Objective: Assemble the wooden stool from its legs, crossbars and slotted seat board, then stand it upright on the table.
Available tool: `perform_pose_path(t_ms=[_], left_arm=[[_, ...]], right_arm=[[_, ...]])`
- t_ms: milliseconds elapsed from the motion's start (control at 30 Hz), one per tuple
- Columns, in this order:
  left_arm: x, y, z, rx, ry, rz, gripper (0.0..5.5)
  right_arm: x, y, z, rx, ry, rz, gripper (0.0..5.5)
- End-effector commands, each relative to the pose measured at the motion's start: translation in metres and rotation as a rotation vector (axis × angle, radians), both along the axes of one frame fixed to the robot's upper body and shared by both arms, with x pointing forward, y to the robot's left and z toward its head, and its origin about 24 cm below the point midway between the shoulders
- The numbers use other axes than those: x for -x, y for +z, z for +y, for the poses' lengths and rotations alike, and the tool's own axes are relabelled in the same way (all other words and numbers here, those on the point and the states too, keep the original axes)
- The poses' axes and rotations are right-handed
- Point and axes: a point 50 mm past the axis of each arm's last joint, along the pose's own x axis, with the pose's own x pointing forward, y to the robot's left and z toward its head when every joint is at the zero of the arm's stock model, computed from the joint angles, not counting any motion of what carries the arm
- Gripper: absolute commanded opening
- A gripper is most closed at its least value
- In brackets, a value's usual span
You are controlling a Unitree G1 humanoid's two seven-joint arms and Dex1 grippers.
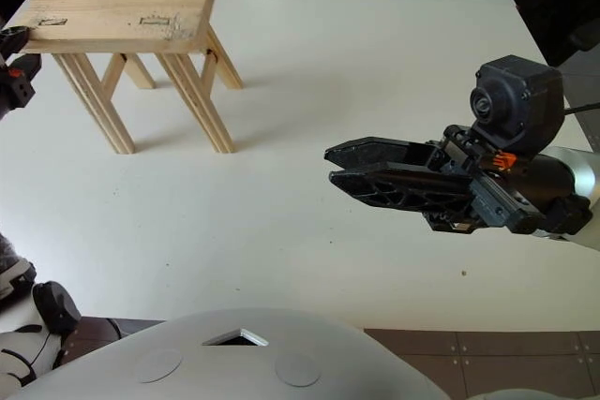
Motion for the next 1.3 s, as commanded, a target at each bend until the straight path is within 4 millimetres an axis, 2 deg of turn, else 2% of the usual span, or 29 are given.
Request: perform_pose_path(t_ms=[33,367,400,467,600,733,933,1133,1200,1300], left_arm=[[0.016,-0.071,-0.044,-0.138,-0.329,0.33,1.54],[0.004,-0.059,-0.058,-0.207,-0.421,0.263,1.57],[0.003,-0.054,-0.063,-0.252,-0.456,0.225,1.95],[0.003,-0.043,-0.074,-0.312,-0.53,0.165,2.27],[0.002,-0.029,-0.085,-0.332,-0.601,0.094,2.96],[0.0,-0.027,-0.077,-0.311,-0.58,0.075,3.55],[0.008,-0.026,-0.072,-0.317,-0.596,0.039,4.43],[0.022,0.014,-0.076,-0.34,-0.719,-0.293,5.38],[0.028,0.021,-0.069,-0.372,-0.733,-0.335,5.38],[0.034,0.012,-0.047,-0.474,-0.705,-0.246,5.38]], right_arm=[[-0.004,0.006,0.005,0.028,0.031,-0.02,1.3],[-0.008,0.009,0.011,0.037,0.035,-0.04,1.3],[-0.007,0.013,0.012,0.041,0.004,-0.089,1.3],[-0.007,0.016,0.015,0.052,-0.055,-0.158,1.3],[-0.012,0.013,0.016,0.058,-0.115,-0.173,1.3],[-0.012,0.01,0.016,0.053,-0.125,-0.166,1.3],[-0.018,0.006,0.009,0.056,-0.179,-0.165,1.3],[-0.021,0.004,0.006,0.041,-0.201,-0.167,1.3],[-0.021,0.003,0.004,0.036,-0.205,-0.163,1.3],[-0.024,-0.004,-0.002,0.046,-0.24,-0.144,1.3]])
